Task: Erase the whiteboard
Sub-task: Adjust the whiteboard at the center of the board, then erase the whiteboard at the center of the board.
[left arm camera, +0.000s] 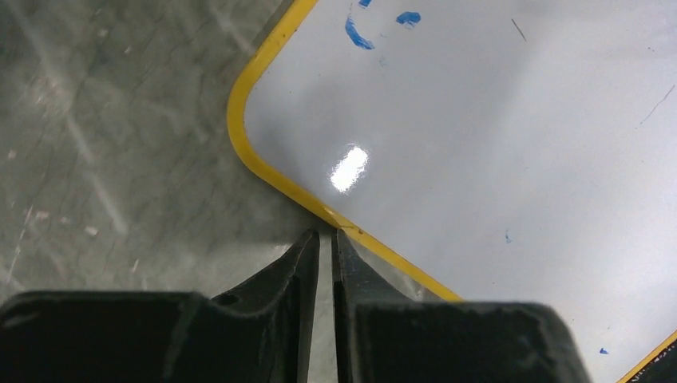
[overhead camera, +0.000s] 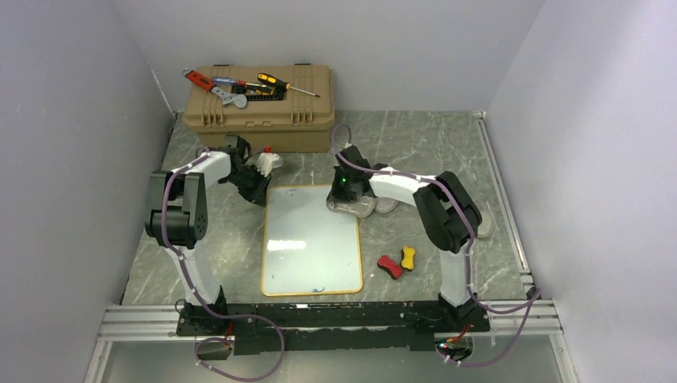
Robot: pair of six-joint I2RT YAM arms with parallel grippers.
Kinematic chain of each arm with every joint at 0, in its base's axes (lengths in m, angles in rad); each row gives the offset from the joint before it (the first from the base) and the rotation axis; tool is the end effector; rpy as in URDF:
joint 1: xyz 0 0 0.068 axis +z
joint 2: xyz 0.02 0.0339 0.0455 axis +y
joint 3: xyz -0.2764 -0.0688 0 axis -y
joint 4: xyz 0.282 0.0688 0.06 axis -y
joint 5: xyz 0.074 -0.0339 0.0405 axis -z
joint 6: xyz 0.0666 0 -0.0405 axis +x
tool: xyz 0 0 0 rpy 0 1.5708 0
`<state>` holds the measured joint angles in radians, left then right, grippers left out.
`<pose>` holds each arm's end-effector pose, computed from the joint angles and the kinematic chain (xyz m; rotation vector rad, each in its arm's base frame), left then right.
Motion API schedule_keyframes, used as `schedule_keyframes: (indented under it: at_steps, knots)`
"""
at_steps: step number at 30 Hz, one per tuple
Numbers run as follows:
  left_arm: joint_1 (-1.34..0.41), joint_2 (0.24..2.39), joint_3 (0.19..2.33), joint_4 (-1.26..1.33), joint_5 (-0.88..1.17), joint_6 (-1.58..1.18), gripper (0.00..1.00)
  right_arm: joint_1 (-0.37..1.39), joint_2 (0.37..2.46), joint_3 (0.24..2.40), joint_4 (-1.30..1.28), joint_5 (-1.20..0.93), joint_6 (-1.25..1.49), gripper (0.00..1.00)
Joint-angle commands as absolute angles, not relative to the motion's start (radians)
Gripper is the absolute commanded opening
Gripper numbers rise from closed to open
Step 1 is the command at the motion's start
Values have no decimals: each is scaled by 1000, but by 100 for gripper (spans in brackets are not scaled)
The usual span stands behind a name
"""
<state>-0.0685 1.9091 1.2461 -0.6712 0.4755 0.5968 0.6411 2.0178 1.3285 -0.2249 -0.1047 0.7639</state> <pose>0.3991 -0.0579 0.1185 0.9691 2.5634 -0.5558 0.3812 0.2932 0.1186 0.1142 2.6210 0.6822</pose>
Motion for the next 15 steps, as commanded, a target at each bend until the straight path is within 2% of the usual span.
schedule_keyframes:
  at_steps: [1,6,15]
  knots:
    - [-123,1965,1214,-701,522,643,19,630,1944,1240,-185,-44,790,0]
    - [-119,1930,1236,-735,597,611,26,660,2006,1282,-124,-66,844,0]
    - [-119,1908,1205,-723,611,616,30,782,2320,1668,-168,-114,929,0]
